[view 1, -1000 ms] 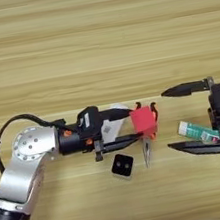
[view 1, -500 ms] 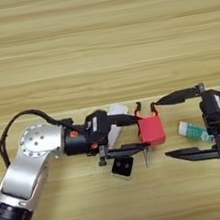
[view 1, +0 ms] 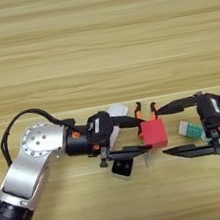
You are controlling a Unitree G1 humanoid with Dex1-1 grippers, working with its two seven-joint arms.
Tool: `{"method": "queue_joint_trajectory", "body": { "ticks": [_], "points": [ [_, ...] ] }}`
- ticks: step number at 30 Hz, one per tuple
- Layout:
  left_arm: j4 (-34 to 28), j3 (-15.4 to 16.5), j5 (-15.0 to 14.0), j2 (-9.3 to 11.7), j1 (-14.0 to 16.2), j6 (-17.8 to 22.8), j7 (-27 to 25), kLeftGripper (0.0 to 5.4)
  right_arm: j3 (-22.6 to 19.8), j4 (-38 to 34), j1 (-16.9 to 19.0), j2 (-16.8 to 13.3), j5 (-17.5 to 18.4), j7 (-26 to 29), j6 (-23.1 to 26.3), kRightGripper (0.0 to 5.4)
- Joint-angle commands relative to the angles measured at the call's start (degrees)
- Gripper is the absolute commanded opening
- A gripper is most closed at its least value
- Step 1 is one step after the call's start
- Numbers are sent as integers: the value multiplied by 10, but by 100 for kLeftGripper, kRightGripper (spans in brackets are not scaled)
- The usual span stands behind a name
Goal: Move the objects on the table
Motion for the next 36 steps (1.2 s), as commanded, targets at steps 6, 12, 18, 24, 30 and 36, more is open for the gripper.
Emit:
{"method": "queue_joint_trajectory", "body": {
  "ticks": [6,12,18,24,30,36],
  "points": [
    [-3,-3,2,5,-10,2,3,227,10,6,-10,0,-9,1,0,285],
    [-4,-4,1,4,-11,2,4,227,12,8,-12,1,-10,1,-1,233],
    [-1,-5,2,3,-13,0,3,225,15,12,-16,2,-11,2,-3,232],
    [1,-6,3,1,-15,0,4,225,15,14,-17,2,-11,2,-5,232],
    [3,-5,5,0,-15,-1,7,225,14,15,-18,2,-11,3,-6,232],
    [5,-5,4,-2,-16,-5,6,267,13,16,-19,2,-11,3,-6,232]
  ]
}}
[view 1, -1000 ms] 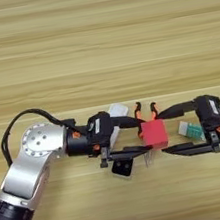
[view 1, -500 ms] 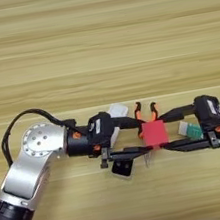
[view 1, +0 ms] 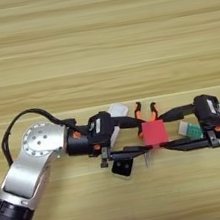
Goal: Move the objects on the table
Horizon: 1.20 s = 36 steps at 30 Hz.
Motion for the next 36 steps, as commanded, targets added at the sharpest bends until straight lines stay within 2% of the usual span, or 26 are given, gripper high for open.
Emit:
{"method": "queue_joint_trajectory", "body": {
  "ticks": [1,19,28,33,36],
  "points": [
    [1,0,4,-2,-13,-5,6,279,0,0,-10,0,-5,2,-4,232],
    [3,0,6,-2,-10,-8,16,444,-16,8,-5,2,-4,-4,-12,232],
    [6,0,5,-5,-8,-12,18,538,-66,19,21,3,11,-21,-26,232],
    [6,-1,6,-5,-7,-13,21,540,-102,38,47,-1,12,-29,-40,232],
    [6,-1,6,-5,-7,-14,22,540,-142,73,63,-9,13,-33,-53,232]
  ]
}}
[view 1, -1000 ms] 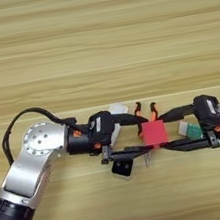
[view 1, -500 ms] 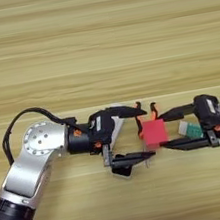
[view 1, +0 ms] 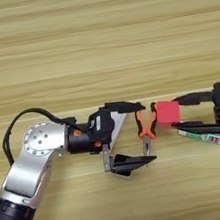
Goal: Move the objects on the table
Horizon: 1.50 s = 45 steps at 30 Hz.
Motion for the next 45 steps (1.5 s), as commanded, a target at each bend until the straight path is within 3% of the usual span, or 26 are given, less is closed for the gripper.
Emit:
{"method": "queue_joint_trajectory", "body": {
  "ticks": [1,11,20,45],
  "points": [
    [2,-1,6,0,-4,-7,5,540,-62,52,20,-14,5,-9,-21,232],
    [7,2,6,1,-5,-11,7,540,-123,172,21,-1,-19,-55,-48,232],
    [12,4,5,0,-4,-16,8,540,-144,345,-23,7,-33,-66,-101,232],
    [21,10,4,2,-3,-24,18,540,-138,621,-99,43,-85,-69,-227,232]
  ]
}}
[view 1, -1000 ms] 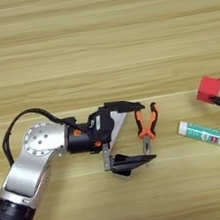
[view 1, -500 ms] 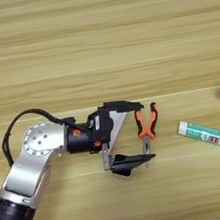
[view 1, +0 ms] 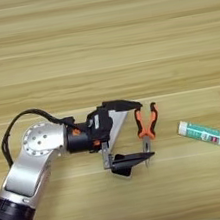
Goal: Move the objects on the table
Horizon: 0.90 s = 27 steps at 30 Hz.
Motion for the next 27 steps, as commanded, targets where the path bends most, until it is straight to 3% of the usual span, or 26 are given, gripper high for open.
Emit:
{"method": "queue_joint_trajectory", "body": {
  "ticks": [1,12,27],
  "points": [
    [3,9,3,2,-3,-7,4,540,6,38,-11,5,-20,-6,-16,232],
    [7,16,3,-1,3,-12,9,540,13,68,-16,9,-24,12,-40,231],
    [10,16,2,0,5,-16,15,540,6,49,-16,8,-17,19,-34,394]
  ]
}}
